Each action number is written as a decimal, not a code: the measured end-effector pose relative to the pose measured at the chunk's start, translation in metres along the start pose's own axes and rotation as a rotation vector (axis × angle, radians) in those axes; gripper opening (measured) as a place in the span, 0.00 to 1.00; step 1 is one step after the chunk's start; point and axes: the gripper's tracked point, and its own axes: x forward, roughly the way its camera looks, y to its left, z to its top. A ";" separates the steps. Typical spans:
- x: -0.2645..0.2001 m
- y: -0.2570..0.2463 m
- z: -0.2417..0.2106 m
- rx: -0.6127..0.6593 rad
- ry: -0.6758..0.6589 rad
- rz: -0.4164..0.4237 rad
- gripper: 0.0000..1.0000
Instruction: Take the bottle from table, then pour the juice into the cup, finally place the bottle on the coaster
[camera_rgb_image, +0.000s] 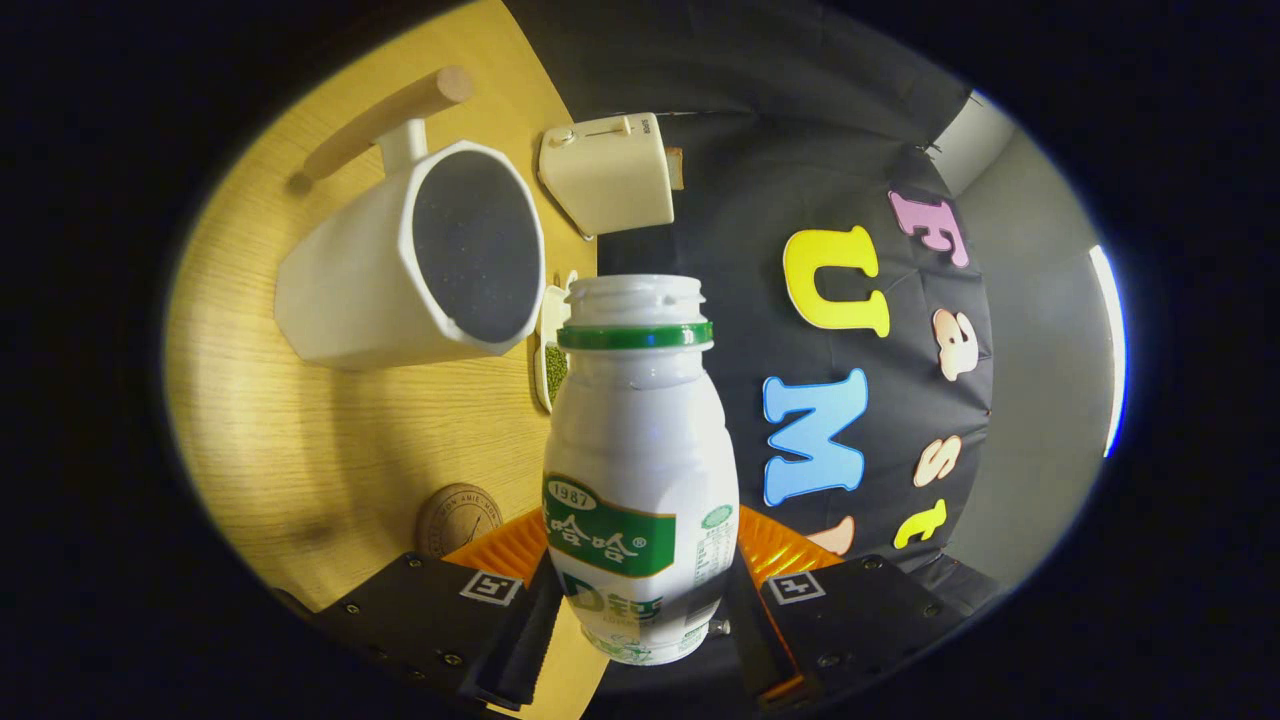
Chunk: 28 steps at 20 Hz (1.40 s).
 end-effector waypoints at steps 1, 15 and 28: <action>0.000 0.000 0.000 -0.004 -0.001 -0.002 0.74; 0.003 -0.012 0.000 -0.116 0.004 -0.034 0.74; 0.001 -0.027 0.007 -0.223 0.000 -0.090 0.74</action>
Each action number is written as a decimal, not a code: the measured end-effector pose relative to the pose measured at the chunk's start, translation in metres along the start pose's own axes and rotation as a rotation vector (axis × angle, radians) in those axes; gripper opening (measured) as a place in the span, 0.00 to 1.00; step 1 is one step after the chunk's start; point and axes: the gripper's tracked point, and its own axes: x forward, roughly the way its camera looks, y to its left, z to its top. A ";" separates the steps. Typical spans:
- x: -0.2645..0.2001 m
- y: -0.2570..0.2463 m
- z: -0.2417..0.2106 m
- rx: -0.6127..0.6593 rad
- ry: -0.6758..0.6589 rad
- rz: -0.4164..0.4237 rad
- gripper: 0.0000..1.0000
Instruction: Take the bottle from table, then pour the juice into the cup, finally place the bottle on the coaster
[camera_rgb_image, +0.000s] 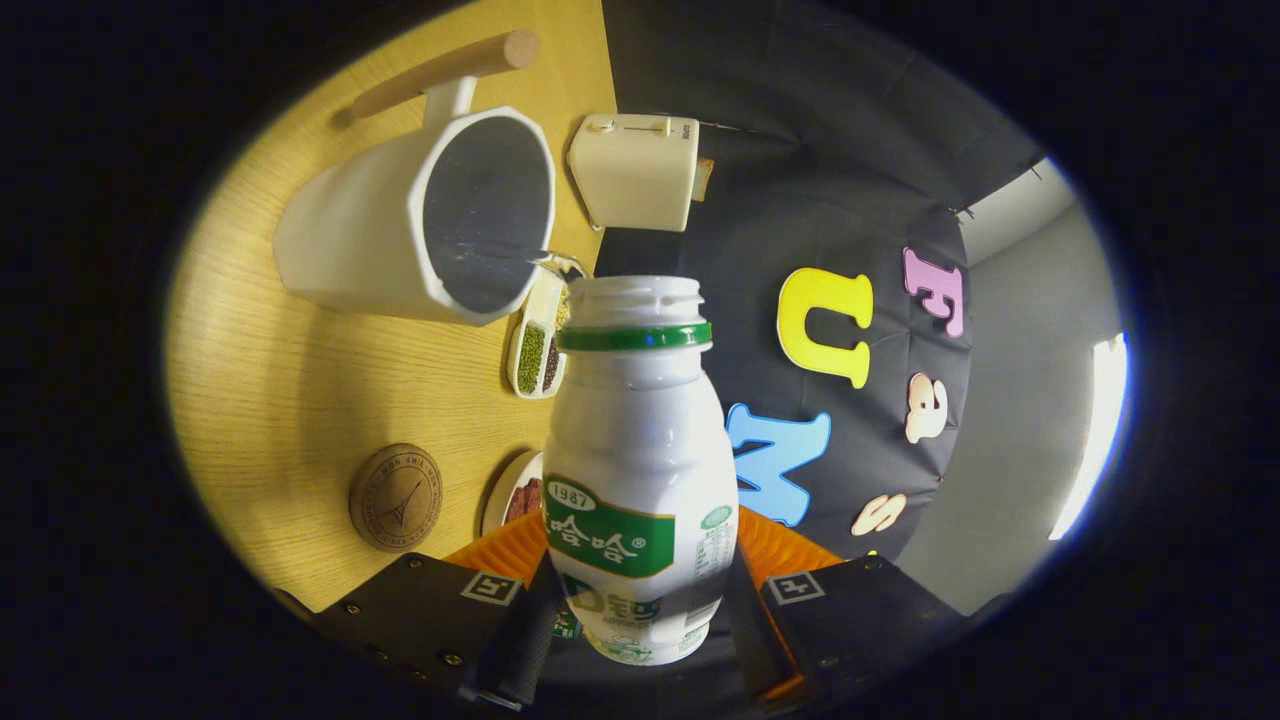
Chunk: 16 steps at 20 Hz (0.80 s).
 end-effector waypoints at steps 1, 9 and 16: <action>0.000 0.000 0.000 0.000 -0.003 0.001 0.74; -0.002 -0.011 -0.001 -0.024 -0.005 -0.014 0.74; -0.004 -0.017 -0.003 -0.054 -0.005 -0.028 0.74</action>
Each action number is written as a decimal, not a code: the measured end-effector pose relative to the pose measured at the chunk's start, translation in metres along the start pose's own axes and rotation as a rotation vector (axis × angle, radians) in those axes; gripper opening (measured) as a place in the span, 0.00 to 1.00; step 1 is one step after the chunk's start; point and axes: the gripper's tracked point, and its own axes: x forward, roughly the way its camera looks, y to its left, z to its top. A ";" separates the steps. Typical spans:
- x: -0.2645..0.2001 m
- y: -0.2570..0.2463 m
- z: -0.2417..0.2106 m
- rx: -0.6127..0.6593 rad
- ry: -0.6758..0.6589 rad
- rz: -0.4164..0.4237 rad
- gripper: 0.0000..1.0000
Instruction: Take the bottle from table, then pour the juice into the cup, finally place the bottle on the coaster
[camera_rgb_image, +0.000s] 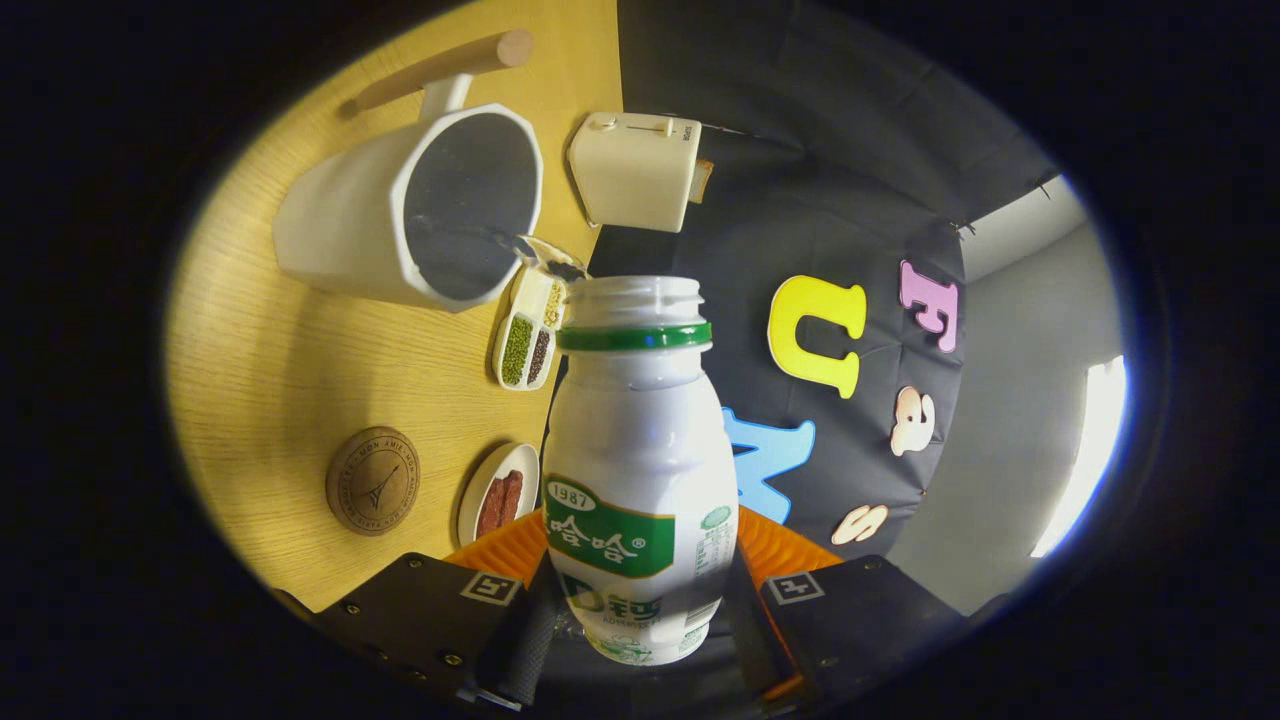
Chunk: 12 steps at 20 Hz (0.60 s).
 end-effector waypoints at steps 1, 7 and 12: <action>0.000 -0.001 0.000 -0.006 0.000 -0.003 0.74; -0.001 -0.006 0.002 -0.025 -0.004 -0.012 0.74; 0.000 -0.009 0.004 -0.076 -0.009 -0.026 0.74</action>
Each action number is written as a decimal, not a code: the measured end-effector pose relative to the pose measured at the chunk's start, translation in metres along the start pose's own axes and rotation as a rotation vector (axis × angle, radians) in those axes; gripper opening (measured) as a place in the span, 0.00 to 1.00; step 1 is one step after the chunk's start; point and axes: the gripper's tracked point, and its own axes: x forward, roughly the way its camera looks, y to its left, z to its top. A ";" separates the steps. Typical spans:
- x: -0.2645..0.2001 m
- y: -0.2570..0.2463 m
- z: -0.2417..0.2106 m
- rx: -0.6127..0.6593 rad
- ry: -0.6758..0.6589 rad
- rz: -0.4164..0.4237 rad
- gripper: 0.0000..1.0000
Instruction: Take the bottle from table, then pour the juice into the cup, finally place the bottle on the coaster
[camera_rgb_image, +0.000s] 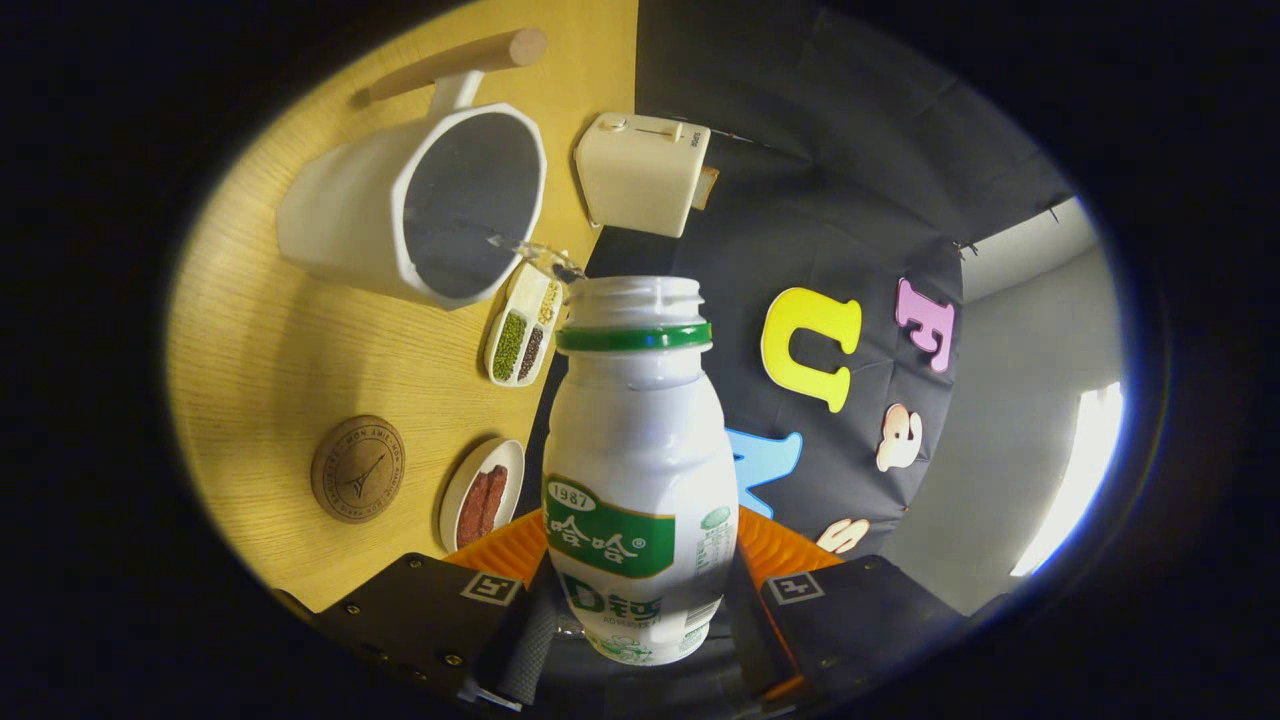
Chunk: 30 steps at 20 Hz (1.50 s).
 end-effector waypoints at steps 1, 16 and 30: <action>0.000 0.000 0.000 -0.005 0.000 0.002 0.74; -0.005 0.005 0.009 -0.065 -0.005 0.030 0.74; -0.008 0.009 0.013 -0.117 0.005 0.041 0.74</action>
